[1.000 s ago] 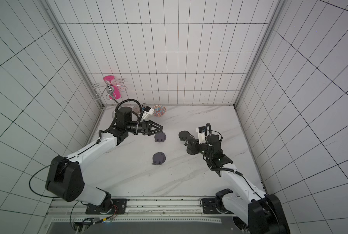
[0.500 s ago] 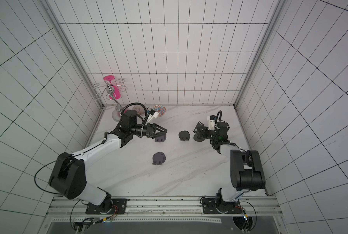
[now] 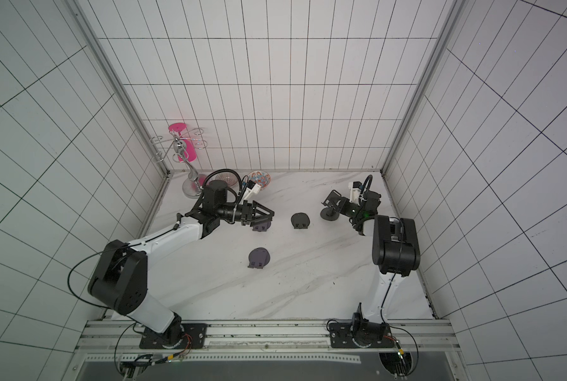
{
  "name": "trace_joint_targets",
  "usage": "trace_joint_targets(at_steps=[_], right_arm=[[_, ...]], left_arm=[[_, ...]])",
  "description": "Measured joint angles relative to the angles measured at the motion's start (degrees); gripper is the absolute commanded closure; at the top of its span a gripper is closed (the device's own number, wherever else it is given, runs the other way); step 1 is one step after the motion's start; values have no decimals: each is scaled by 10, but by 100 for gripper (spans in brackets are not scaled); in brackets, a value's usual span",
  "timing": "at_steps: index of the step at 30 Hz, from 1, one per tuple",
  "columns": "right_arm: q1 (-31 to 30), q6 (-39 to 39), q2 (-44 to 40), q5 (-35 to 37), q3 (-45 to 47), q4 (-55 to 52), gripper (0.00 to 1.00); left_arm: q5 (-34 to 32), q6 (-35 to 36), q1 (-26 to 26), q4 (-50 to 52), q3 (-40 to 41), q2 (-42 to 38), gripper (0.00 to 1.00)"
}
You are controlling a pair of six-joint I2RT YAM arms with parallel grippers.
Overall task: Open the phone stand
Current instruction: Place the phone stand at the center of the board.
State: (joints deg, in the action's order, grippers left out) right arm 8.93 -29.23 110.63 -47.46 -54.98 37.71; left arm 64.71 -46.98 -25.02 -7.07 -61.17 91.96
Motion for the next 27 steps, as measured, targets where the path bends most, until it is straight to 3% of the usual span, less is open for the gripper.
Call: trace_joint_targets(at_steps=[2, 7, 19, 21, 27], right_arm=[[1, -5, 2, -6, -17, -13, 85], [1, -14, 7, -22, -34, -24, 75], [14, -4, -3, -34, -34, -76, 65], [20, 0, -19, -26, -33, -92, 59], [32, 14, -92, 5, -25, -118, 57]], left_arm=[[0, 0, 0, -1, -1, 0, 28], [0, 0, 0, -7, -2, 0, 28], [0, 1, 0, -7, -2, -4, 27], [-2, 2, 0, -6, -2, -4, 26], [-9, 13, 0, 8, -2, -4, 23]])
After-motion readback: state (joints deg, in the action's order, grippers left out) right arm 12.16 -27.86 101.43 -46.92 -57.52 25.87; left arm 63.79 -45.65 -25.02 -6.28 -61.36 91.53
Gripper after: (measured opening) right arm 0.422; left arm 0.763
